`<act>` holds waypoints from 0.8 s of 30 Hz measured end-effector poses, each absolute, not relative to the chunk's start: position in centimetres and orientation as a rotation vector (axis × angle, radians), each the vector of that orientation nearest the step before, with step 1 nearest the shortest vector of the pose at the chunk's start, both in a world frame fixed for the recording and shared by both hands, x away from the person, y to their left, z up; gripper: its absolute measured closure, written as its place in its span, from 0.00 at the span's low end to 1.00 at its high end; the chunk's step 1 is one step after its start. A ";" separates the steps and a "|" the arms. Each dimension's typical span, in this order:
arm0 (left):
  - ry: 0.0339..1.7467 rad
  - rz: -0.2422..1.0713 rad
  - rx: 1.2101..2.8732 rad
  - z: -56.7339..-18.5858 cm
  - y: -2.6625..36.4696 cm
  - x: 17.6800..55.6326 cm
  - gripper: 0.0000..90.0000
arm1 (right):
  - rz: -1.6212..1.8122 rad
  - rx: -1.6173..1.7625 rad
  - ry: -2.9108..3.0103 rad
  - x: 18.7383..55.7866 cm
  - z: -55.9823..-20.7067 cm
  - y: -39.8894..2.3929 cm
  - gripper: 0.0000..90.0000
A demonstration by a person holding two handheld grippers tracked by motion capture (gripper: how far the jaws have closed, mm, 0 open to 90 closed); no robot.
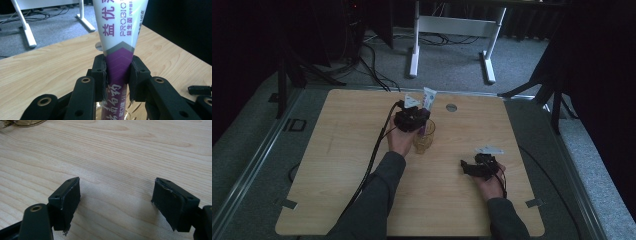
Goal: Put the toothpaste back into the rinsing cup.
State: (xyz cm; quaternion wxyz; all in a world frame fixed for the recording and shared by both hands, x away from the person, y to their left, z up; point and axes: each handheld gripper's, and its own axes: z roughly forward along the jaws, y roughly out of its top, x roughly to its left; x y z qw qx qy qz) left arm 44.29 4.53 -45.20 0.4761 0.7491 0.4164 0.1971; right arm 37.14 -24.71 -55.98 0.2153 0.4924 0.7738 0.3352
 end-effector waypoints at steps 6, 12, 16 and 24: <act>1.017 0.500 1.845 -45.9 4.3 43.8 0.78 | 0.930 1.366 2.145 37.1 -56.0 -24.7 0.25; 1.032 0.486 1.874 -47.0 4.2 43.7 0.77 | 0.930 1.366 2.146 37.1 -56.0 -24.7 0.25; 1.032 0.473 1.888 -47.8 4.2 43.6 0.73 | 0.929 1.365 2.146 37.1 -56.0 -24.7 0.25; 1.022 0.449 1.866 -48.0 4.4 43.2 0.65 | 0.929 1.365 2.146 37.1 -56.0 -24.7 0.25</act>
